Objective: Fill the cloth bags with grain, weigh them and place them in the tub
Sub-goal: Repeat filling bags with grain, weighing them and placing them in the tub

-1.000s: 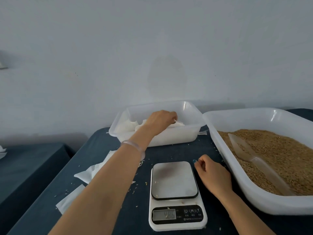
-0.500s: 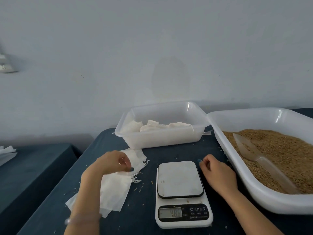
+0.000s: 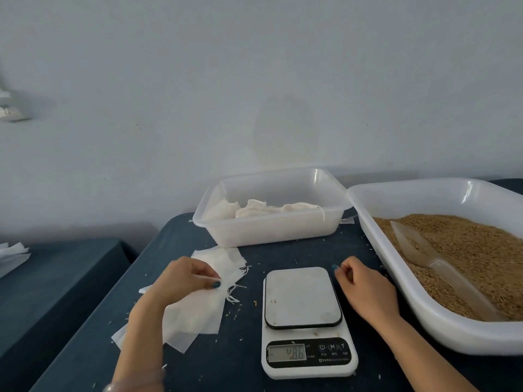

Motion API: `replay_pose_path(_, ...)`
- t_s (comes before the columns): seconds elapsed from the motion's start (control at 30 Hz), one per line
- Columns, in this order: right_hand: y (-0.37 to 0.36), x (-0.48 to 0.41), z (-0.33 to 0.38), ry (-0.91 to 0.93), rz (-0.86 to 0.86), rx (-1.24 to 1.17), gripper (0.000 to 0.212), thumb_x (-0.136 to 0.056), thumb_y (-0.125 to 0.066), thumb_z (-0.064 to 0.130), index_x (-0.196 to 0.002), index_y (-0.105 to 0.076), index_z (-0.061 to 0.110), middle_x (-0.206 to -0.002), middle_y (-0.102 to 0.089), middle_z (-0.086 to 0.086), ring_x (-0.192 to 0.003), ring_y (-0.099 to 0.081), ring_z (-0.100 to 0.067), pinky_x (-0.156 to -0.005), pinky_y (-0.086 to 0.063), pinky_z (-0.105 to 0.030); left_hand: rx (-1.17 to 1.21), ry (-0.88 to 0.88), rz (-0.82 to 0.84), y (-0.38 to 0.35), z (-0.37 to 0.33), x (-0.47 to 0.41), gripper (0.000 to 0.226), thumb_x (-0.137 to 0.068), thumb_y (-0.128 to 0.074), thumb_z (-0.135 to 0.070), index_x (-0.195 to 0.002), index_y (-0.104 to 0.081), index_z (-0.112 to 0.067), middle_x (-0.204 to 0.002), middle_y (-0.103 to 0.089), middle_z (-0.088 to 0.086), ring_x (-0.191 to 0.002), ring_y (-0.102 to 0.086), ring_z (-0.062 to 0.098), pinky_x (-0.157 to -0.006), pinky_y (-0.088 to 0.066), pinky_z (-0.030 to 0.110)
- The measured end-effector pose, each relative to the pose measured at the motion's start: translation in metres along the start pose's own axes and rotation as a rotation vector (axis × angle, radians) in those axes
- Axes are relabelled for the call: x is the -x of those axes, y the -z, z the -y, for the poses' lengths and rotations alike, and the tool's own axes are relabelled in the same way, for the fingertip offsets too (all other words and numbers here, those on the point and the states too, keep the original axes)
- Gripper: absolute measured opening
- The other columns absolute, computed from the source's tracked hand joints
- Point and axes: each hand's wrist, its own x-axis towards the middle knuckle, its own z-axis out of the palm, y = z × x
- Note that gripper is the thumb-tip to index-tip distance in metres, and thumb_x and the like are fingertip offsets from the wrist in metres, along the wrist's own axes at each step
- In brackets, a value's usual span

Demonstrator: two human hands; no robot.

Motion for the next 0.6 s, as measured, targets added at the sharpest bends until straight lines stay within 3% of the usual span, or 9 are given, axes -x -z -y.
replay_pose_path(0.13,0.0,0.0,0.0,0.01,-0.003,0.006,0.02,-0.097,-0.05,0.045,-0.084,-0.048,0.031,-0.061,-0.058,0.008,-0.051,-0.055,-0.003,-0.044,-0.038,-0.02,0.08,0.027,-0.151,-0.002,0.001,0.001,0.012,-0.084,-0.076,-0.041,-0.073,-0.076,-0.047,-0.083,-0.071,-0.027,-0.086,-0.064,0.002,-0.071,-0.045,0.019)
replay_pose_path(0.27,0.001,0.0,0.001,0.0,0.003,-0.003,0.02,-0.098,-0.05,0.045,-0.085,-0.048,0.029,-0.062,-0.058,0.008,-0.052,-0.056,-0.004,-0.045,-0.04,-0.02,0.199,-0.021,-0.357,0.0,-0.003,0.001,0.006,-0.087,-0.074,-0.036,-0.083,-0.077,-0.039,-0.095,-0.071,-0.022,-0.093,-0.061,0.003,-0.073,-0.042,0.017)
replay_pose_path(0.4,0.003,0.0,0.003,-0.003,0.0,-0.011,0.02,-0.098,-0.05,0.044,-0.085,-0.048,0.029,-0.062,-0.058,0.008,-0.052,-0.055,-0.004,-0.044,-0.037,-0.019,0.422,-0.005,-0.541,-0.001,-0.013,-0.001,0.013,-0.092,-0.067,-0.035,-0.082,-0.075,-0.04,-0.08,-0.072,-0.02,-0.077,-0.064,0.005,-0.068,-0.046,0.022)
replay_pose_path(0.5,0.004,0.001,0.003,-0.008,-0.004,-0.027,0.021,-0.098,-0.05,0.044,-0.084,-0.048,0.028,-0.062,-0.058,0.007,-0.053,-0.055,-0.005,-0.045,-0.038,-0.021,0.44,0.05,-0.568,-0.009,-0.014,-0.005,0.027,-0.095,-0.061,-0.036,-0.079,-0.072,-0.017,-0.061,-0.06,-0.009,-0.057,-0.047,0.016,-0.06,-0.038,0.029)
replay_pose_path(0.6,0.004,0.001,0.003,-0.014,-0.003,-0.041,0.02,-0.098,-0.051,0.042,-0.085,-0.049,0.028,-0.063,-0.058,0.008,-0.053,-0.055,-0.005,-0.045,-0.035,-0.02,0.459,0.083,-0.554,-0.017,-0.018,-0.009,0.037,-0.099,-0.055,-0.031,-0.078,-0.06,-0.001,-0.057,-0.046,-0.001,-0.048,-0.043,0.012,-0.061,-0.037,0.03)
